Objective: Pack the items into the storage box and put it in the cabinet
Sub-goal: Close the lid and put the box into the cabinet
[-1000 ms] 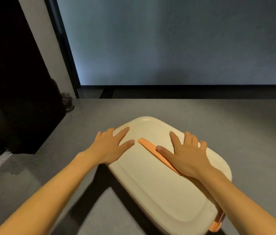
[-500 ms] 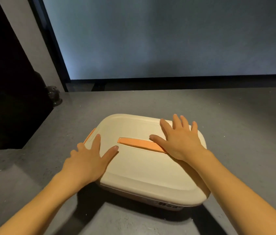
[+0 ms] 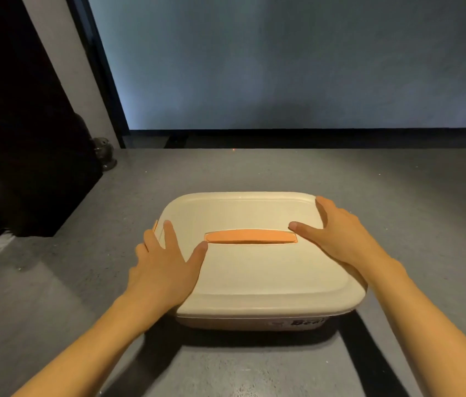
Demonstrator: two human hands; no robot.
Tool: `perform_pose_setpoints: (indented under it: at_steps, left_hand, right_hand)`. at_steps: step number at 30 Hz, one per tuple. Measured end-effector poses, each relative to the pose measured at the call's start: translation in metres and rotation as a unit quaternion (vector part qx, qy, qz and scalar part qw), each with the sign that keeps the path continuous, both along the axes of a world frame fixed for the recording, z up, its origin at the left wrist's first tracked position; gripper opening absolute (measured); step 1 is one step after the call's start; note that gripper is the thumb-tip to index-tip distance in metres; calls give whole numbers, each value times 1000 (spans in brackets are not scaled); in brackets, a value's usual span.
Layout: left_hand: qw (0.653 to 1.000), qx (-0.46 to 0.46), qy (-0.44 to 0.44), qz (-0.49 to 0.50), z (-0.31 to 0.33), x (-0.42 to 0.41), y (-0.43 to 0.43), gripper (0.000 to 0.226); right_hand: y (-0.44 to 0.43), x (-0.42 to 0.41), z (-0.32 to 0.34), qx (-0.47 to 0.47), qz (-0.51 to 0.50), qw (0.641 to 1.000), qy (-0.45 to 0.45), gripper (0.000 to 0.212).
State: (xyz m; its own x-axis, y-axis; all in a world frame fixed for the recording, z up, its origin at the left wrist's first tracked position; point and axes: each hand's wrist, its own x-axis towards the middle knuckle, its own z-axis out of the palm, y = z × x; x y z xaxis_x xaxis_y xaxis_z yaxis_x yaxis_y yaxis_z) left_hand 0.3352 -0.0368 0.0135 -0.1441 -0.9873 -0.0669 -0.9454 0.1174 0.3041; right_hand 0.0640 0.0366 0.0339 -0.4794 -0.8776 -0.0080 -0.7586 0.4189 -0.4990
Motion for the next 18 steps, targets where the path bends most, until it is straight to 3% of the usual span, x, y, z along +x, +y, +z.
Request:
perform_pose_setpoints:
  at_steps: [3, 7, 9, 12, 16, 18]
  left_hand:
    - [999, 9, 38, 0, 4, 9, -4, 96]
    - [977, 84, 184, 68, 14, 23, -25, 96]
    - [950, 145, 254, 106, 17, 27, -27, 76]
    - [934, 103, 326, 104, 12, 27, -23, 47]
    - [950, 23, 296, 96, 11, 23, -16, 64]
    - [960, 3, 269, 73, 12, 22, -15, 61]
  right_hand:
    - [-1, -1, 0, 20, -32, 999, -2, 102]
    - [9, 1, -1, 71, -126, 987, -72, 117]
    - [13, 2, 1, 71, -150, 984, -70, 105]
    - [16, 3, -3, -7, -158, 987, -11, 64]
    - [18, 0, -3, -7, -168, 982, -84, 58]
    - [18, -2, 2, 29, -162, 976, -142, 60]
